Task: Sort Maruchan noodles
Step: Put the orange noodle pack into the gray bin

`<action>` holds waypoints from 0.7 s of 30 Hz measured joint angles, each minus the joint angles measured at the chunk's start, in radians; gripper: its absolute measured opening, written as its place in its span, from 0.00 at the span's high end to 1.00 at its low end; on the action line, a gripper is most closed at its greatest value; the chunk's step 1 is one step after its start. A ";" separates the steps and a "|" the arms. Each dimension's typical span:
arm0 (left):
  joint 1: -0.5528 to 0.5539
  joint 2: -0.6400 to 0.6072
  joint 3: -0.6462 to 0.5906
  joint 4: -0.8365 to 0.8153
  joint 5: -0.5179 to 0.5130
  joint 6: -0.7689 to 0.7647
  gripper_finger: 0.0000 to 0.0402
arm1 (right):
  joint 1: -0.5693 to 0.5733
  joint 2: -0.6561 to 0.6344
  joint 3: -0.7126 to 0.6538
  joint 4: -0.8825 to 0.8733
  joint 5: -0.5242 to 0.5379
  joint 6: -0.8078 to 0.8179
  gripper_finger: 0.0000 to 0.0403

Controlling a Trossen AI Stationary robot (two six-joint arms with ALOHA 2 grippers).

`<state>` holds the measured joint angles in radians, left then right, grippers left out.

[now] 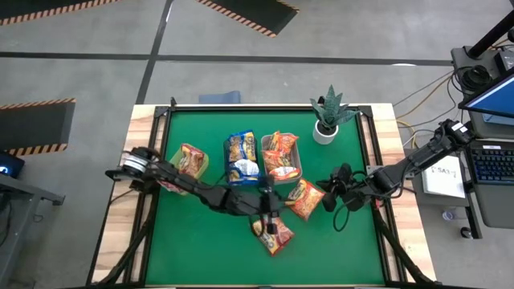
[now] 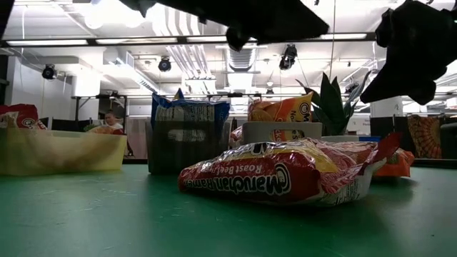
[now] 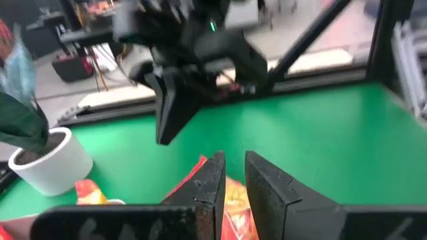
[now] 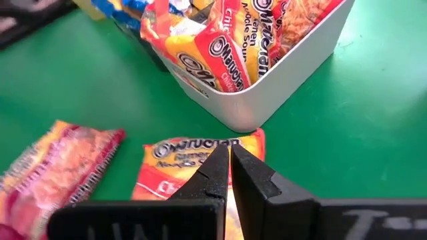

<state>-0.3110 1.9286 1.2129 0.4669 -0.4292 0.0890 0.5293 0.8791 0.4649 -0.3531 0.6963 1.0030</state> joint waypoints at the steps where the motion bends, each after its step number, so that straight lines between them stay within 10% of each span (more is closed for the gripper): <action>1: 0.000 0.013 0.024 -0.035 -0.001 0.001 0.90 | 0.000 0.000 0.002 -0.001 -0.012 0.014 0.98; 9: 0.007 0.115 0.109 -0.120 -0.009 0.004 0.90 | 0.000 0.000 0.050 -0.007 -0.151 0.097 0.85; 21: 0.011 0.130 0.093 -0.116 -0.040 -0.023 0.90 | -0.013 -0.007 0.084 -0.267 -0.225 0.384 0.35</action>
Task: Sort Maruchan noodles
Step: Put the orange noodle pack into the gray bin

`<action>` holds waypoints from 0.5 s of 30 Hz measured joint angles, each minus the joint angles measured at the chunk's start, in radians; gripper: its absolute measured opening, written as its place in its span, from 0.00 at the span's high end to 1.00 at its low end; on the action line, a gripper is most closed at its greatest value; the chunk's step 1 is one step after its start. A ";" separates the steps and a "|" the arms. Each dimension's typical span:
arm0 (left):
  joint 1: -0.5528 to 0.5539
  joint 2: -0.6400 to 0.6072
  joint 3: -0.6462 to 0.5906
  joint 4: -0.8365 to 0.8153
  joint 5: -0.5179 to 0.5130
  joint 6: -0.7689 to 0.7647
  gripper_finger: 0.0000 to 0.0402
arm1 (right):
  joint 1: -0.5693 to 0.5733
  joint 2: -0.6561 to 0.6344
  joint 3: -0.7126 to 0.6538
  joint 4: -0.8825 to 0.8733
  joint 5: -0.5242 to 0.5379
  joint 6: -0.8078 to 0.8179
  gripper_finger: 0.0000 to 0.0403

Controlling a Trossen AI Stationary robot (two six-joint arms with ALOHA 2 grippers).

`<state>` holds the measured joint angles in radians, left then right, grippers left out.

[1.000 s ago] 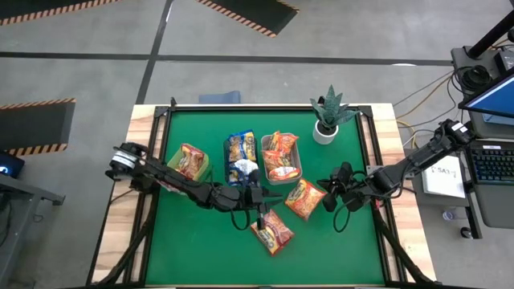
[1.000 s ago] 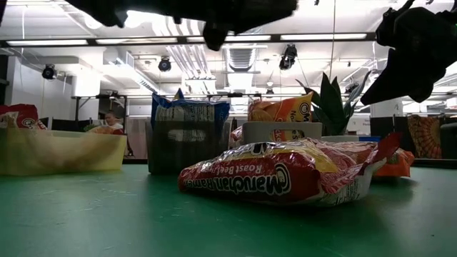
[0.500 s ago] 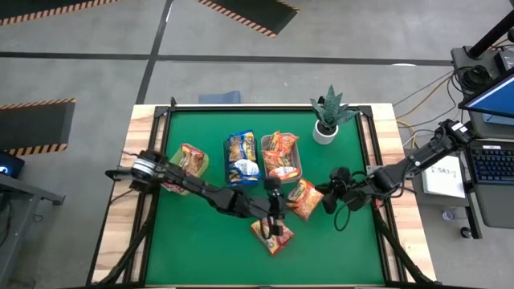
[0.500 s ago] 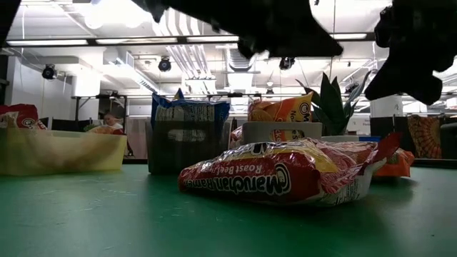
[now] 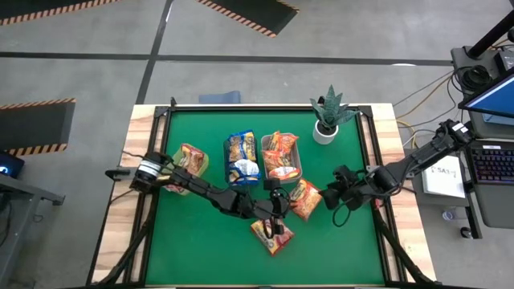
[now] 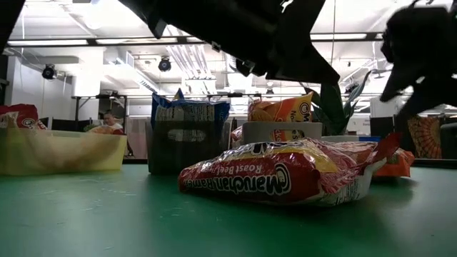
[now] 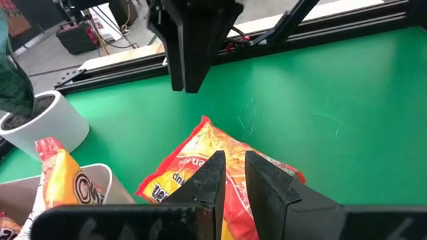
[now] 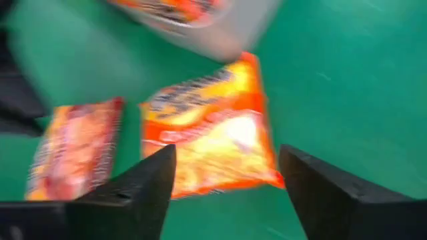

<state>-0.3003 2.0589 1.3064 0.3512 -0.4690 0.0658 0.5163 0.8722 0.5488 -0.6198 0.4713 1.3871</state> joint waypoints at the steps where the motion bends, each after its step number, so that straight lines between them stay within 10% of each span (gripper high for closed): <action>1: 0.000 0.002 0.000 0.001 0.000 -0.001 0.90 | 0.000 0.000 -0.003 -0.027 0.001 0.044 0.32; 15: 0.009 0.033 -0.015 0.007 0.008 -0.103 0.90 | 0.003 0.008 -0.080 0.037 -0.009 0.152 0.18</action>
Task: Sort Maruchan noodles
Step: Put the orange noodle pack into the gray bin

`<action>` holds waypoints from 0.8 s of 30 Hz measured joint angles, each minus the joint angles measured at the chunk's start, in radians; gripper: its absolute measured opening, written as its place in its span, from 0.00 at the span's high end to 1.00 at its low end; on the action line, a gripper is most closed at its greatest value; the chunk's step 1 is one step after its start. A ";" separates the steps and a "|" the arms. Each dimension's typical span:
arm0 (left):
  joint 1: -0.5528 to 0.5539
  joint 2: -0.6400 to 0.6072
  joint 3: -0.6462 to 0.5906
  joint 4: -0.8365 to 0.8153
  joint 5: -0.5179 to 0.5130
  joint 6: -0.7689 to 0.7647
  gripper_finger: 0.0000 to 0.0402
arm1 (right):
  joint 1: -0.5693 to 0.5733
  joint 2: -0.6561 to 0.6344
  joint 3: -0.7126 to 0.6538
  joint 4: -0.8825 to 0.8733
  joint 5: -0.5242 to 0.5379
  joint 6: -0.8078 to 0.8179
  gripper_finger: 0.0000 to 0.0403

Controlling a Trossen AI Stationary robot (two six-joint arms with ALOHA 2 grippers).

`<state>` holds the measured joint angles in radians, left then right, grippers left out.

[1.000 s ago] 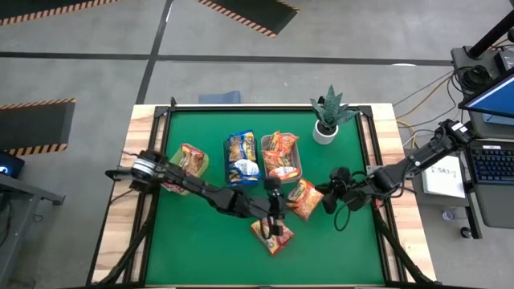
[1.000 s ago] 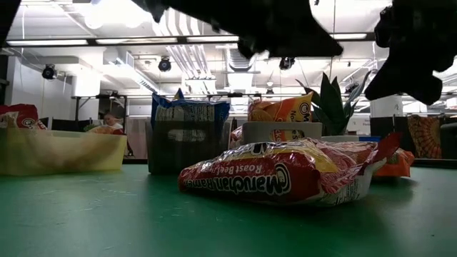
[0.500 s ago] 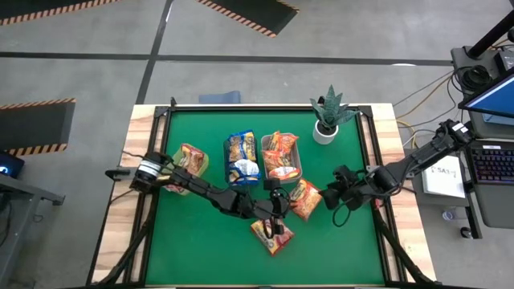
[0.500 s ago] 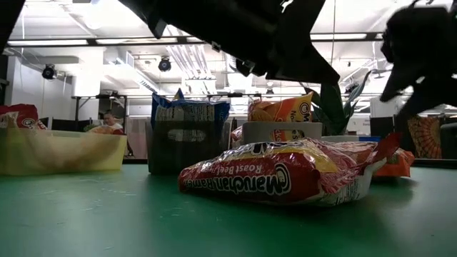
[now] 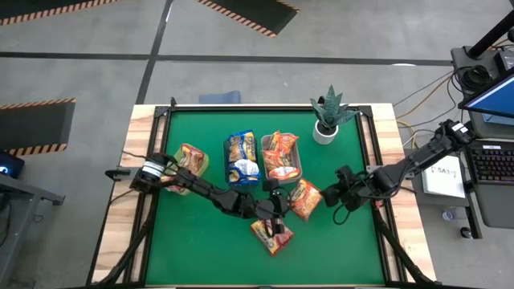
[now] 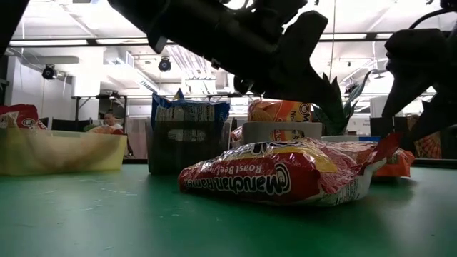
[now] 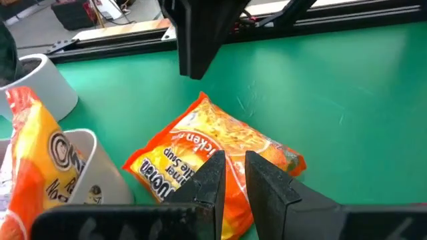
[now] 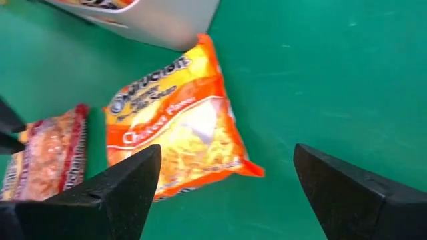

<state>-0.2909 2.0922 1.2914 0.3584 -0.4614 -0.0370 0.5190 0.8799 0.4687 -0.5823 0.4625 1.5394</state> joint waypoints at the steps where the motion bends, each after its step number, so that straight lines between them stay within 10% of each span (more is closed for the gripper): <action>1: 0.000 0.000 -0.003 0.001 0.000 -0.006 0.90 | 0.000 0.000 -0.009 0.024 0.000 -0.009 0.18; 24: 0.008 0.053 -0.092 0.194 0.038 -0.062 0.90 | -0.001 0.000 -0.324 0.599 0.010 -0.054 0.18</action>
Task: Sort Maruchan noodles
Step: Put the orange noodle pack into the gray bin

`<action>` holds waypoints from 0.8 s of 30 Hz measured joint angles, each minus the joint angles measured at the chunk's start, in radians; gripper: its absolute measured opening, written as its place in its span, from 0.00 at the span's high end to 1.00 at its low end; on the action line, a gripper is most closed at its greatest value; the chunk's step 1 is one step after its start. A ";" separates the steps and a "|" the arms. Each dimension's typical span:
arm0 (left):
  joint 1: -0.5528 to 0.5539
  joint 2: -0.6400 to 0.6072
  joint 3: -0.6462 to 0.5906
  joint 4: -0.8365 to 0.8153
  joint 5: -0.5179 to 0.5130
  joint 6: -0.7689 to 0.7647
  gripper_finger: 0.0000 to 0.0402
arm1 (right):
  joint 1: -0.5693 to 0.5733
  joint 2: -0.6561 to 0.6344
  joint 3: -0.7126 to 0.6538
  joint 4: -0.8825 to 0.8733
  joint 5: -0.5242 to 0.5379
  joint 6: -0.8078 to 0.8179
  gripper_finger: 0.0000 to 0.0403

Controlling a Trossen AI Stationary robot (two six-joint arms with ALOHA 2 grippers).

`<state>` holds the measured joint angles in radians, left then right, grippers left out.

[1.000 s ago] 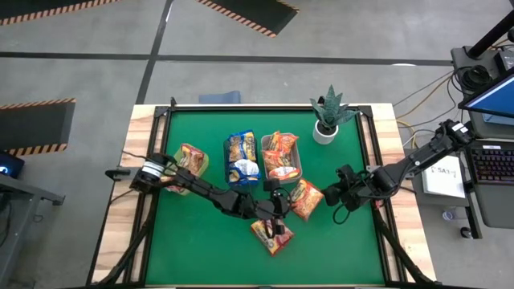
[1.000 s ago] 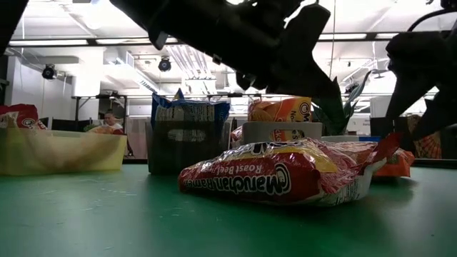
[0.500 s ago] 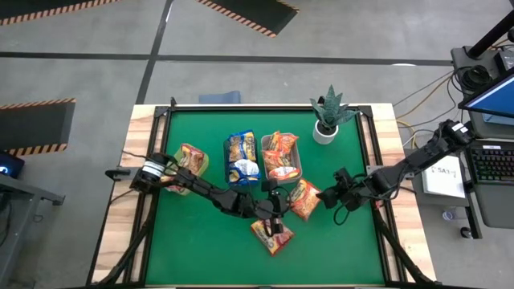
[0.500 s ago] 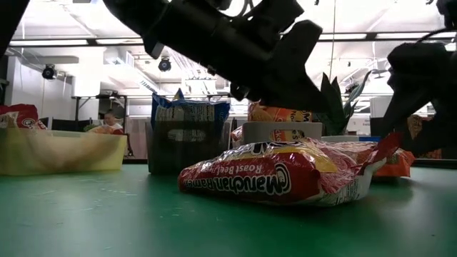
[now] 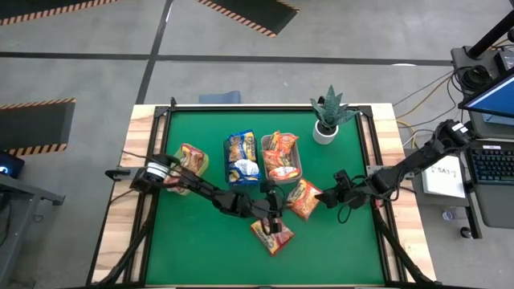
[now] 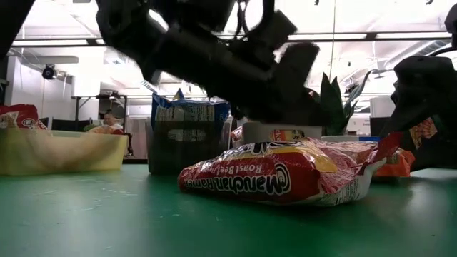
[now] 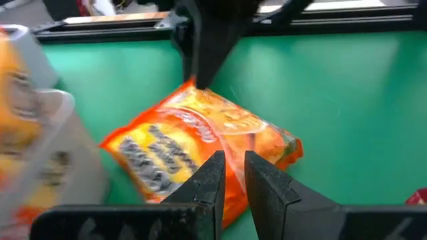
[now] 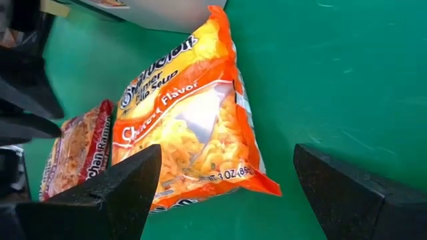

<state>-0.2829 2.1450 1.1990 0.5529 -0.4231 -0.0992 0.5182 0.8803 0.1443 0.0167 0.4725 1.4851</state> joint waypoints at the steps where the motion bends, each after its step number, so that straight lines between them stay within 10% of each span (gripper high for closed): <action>1: 0.000 0.017 0.007 0.016 0.008 0.000 0.90 | 0.000 0.001 -0.001 0.004 0.001 -0.003 0.18; 24: 0.023 0.057 0.016 -0.003 0.025 -0.044 0.90 | -0.002 0.012 0.005 0.092 0.009 -0.049 0.18</action>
<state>-0.2596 2.2021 1.2148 0.5499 -0.3979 -0.1432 0.5163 0.8921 0.1497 0.1089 0.4813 1.4363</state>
